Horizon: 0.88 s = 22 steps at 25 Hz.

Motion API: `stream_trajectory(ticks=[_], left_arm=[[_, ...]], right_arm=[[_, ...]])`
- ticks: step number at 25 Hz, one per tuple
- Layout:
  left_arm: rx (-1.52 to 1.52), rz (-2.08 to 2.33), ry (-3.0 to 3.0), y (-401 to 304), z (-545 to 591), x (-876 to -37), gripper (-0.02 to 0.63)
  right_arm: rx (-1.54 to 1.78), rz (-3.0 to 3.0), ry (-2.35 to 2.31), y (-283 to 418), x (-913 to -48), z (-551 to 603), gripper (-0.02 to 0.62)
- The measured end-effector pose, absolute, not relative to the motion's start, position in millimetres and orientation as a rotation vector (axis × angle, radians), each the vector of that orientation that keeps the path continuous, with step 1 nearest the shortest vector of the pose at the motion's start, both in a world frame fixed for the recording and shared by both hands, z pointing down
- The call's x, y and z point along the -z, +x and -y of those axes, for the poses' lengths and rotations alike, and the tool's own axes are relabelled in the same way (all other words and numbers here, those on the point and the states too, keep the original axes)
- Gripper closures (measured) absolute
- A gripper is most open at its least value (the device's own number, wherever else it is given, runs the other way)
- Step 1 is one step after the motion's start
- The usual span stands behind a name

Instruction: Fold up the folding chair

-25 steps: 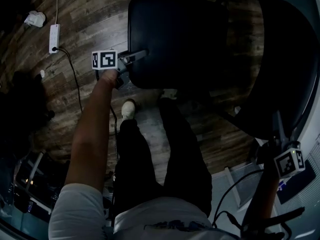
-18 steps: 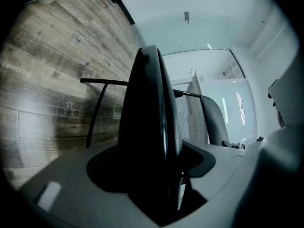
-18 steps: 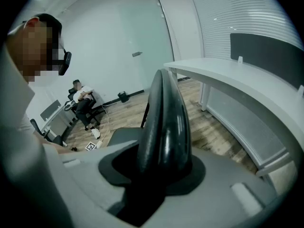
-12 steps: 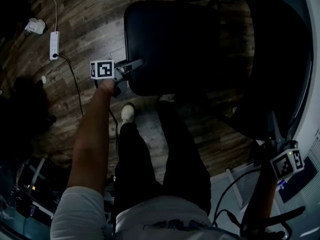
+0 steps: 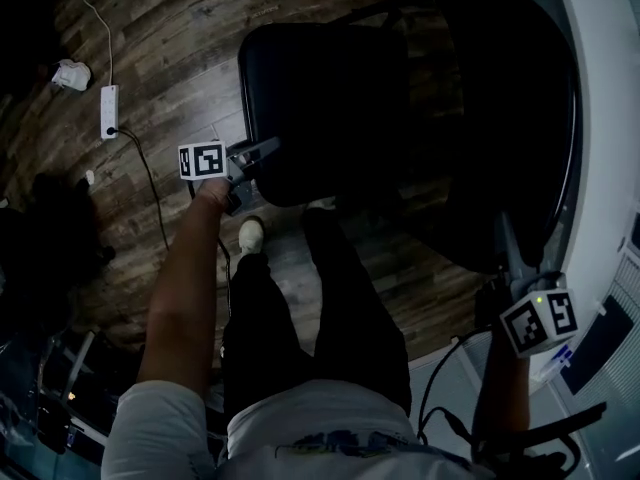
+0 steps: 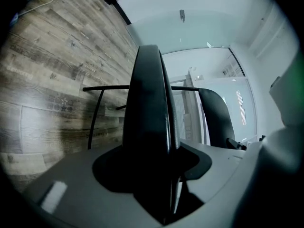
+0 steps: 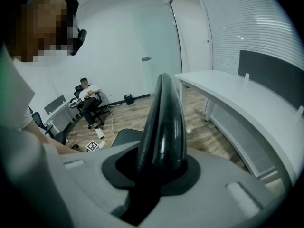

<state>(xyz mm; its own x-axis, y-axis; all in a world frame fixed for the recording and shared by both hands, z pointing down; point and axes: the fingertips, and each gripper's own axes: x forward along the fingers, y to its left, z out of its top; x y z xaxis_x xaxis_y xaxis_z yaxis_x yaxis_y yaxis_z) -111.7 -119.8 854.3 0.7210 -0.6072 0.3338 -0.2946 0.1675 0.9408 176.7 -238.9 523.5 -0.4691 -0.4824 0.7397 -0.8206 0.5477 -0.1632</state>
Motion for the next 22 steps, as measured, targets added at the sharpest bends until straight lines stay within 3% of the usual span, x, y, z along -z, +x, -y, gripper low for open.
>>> stream_trajectory(ticks=[22], left_arm=[[0.206, 0.777, 1.447, -27, 155, -728, 0.442]], right_arm=[[-0.641, 2.202, 1.052, 165, -466, 225, 0.526]])
